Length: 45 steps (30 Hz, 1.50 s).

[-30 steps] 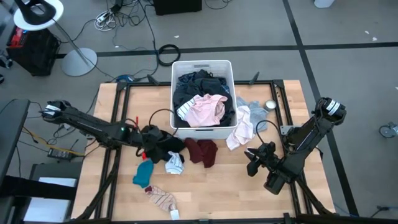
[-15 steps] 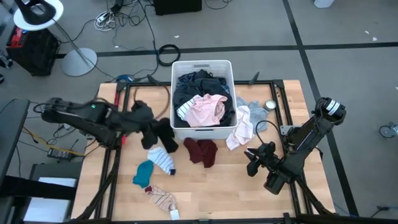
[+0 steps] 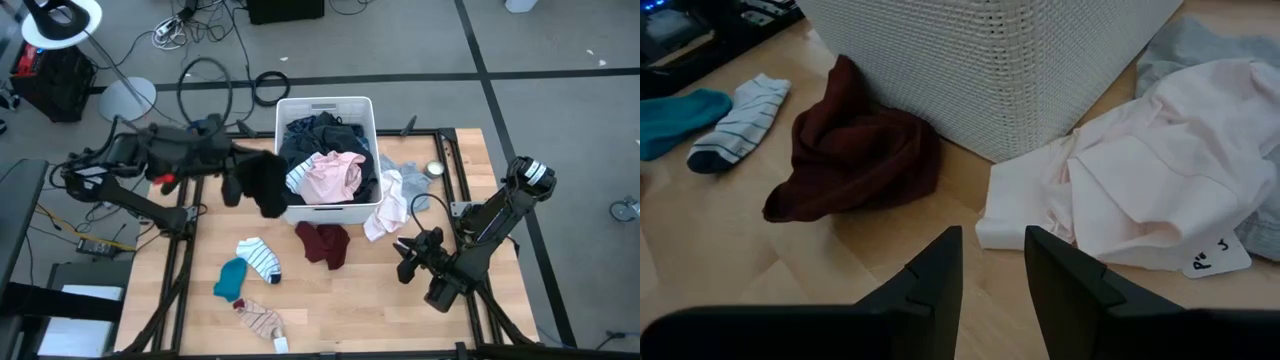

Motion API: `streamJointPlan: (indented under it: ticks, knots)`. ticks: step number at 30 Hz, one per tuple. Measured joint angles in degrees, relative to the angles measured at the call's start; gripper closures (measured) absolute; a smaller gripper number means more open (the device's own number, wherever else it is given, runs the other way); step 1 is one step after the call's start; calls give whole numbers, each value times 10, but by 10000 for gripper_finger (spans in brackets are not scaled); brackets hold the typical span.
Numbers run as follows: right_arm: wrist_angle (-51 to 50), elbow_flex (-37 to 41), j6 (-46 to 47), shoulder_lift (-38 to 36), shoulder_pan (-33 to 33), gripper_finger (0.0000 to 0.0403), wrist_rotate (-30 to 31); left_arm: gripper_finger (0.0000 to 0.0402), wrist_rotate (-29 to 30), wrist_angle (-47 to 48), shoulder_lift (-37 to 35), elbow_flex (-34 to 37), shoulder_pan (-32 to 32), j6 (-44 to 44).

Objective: Sort clothes
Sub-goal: Put the black underwear into the laundry bin

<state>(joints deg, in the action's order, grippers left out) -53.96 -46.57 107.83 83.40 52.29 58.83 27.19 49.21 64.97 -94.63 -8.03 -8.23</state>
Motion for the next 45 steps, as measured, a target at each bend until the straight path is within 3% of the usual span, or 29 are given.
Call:
streamJointPlan:
  ticks: [12, 17, 21, 28, 36, 41, 45]
  knots:
    - [-17, 0, -1, 0, -18, 292, 5, 401, -165, 14, 179, -203, 157, 95]
    - [-18, 0, -4, 0, -18, 292, 5, 401, -231, 31, 242, -230, 223, 97]
    - [-18, 0, -4, 0, -18, 292, 5, 401, -285, 35, 296, -206, 257, 97]
    - [-18, 0, -5, 0, -18, 292, 5, 401, -300, 13, 384, -124, 283, 112]
    - [-17, 0, -5, 0, -18, 292, 5, 396, -403, -184, 439, 23, 295, 80]
    - [-15, 0, -5, 0, -18, 292, 2, 377, -401, -226, 448, 70, 300, 50]
    - [-15, 0, -5, 0, -18, 292, 1, 356, -402, -213, 445, 64, 301, 39]
